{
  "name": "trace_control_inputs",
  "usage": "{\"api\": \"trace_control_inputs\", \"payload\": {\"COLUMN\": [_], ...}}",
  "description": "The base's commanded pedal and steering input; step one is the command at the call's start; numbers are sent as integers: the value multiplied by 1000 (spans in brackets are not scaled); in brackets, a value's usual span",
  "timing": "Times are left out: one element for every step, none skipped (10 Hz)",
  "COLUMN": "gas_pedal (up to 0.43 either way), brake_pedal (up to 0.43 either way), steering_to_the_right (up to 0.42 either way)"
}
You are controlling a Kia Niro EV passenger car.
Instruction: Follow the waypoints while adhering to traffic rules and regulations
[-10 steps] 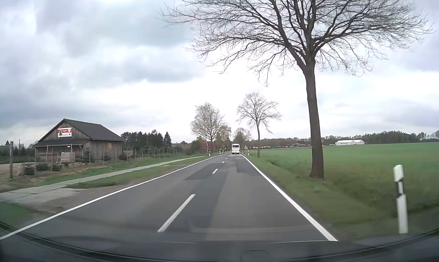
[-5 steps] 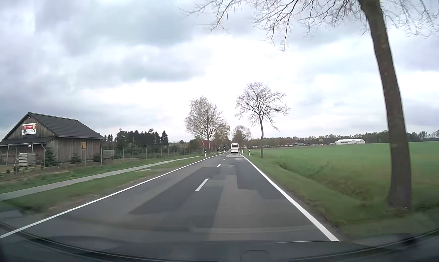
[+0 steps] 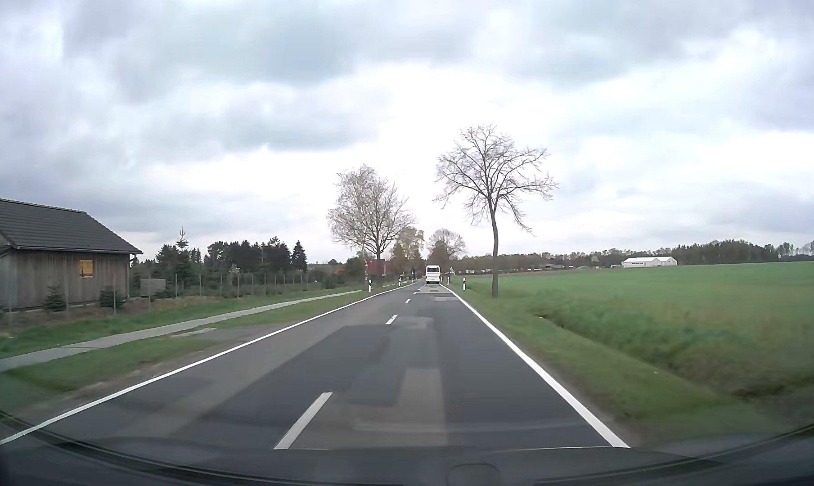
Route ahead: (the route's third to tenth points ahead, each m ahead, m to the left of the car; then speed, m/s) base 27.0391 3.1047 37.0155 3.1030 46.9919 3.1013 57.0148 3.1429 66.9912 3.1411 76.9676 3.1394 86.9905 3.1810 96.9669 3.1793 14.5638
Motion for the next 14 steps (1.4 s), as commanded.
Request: {"api": "trace_control_inputs", "payload": {"gas_pedal": [67,67,59,59,59,59,59,47,47,39,39,39,39,39], "brake_pedal": [0,0,0,0,0,0,0,0,0,0,0,0,0,0], "steering_to_the_right": [-3,-4,-1,0,1,1,0,1,1,1,1,1,0,0]}}
